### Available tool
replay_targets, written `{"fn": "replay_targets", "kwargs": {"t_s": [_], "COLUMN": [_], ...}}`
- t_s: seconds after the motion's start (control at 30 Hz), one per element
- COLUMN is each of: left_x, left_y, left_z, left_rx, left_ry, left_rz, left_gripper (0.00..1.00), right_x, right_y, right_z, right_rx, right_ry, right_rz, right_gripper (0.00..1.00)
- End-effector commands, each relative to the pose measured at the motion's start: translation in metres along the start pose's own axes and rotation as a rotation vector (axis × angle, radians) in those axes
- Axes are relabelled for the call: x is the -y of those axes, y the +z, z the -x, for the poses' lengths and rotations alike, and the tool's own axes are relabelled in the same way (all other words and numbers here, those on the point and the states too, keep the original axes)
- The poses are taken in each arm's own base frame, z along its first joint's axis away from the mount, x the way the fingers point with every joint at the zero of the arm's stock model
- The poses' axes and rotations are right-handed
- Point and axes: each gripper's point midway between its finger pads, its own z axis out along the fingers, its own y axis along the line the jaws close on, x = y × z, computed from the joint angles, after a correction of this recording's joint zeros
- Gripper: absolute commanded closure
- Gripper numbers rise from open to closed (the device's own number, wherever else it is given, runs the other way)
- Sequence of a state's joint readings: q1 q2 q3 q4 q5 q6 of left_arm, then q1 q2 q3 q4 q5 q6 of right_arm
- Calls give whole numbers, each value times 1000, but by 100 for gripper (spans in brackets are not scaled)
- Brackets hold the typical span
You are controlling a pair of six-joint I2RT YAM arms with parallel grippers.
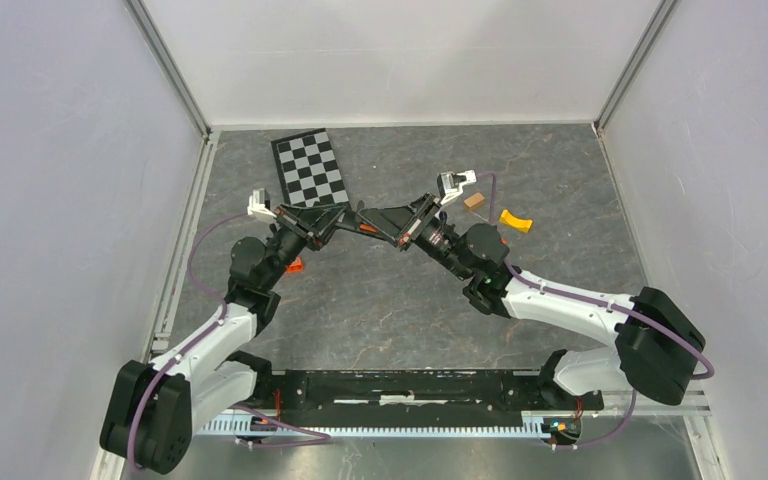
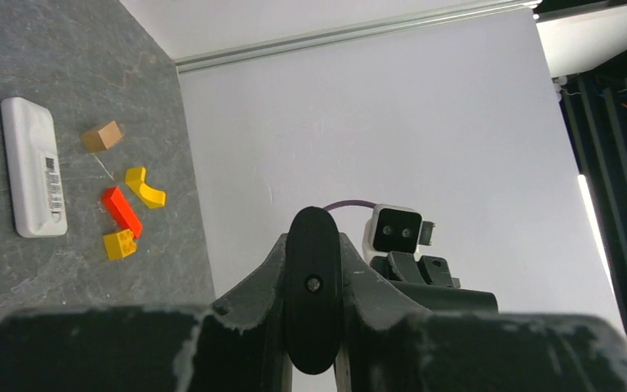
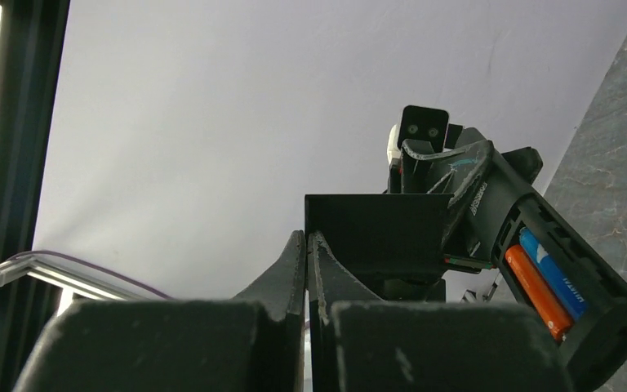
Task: Load the batteries into the remote control
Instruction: Load the battery cover into the remote control.
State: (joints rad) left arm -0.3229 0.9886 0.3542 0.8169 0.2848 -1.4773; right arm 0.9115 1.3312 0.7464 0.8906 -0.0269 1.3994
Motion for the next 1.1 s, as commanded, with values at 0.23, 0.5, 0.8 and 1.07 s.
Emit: {"fn": "replay_targets", "kwargs": {"t_s": [0.23, 0.5, 0.8, 1.07], "left_x": [47, 47, 50, 56], "left_y": [0, -1, -1, -1], "left_z": [2, 1, -1, -2], "left_rx": [-5, -7, -22, -35], "left_ry": [-66, -77, -92, -95], "left_rz": [-140, -140, -155, -172], "left_gripper": [98, 98, 98, 98], "right_x": [-18, -5, -2, 5], "right_y": [-1, -2, 3, 5], "right_z": [13, 15, 11, 9], "right_rx": [60, 73, 58, 52], "right_ry": [33, 17, 31, 45], "right_rz": [54, 12, 14, 4], "right_gripper": [100, 100, 100, 100]}}
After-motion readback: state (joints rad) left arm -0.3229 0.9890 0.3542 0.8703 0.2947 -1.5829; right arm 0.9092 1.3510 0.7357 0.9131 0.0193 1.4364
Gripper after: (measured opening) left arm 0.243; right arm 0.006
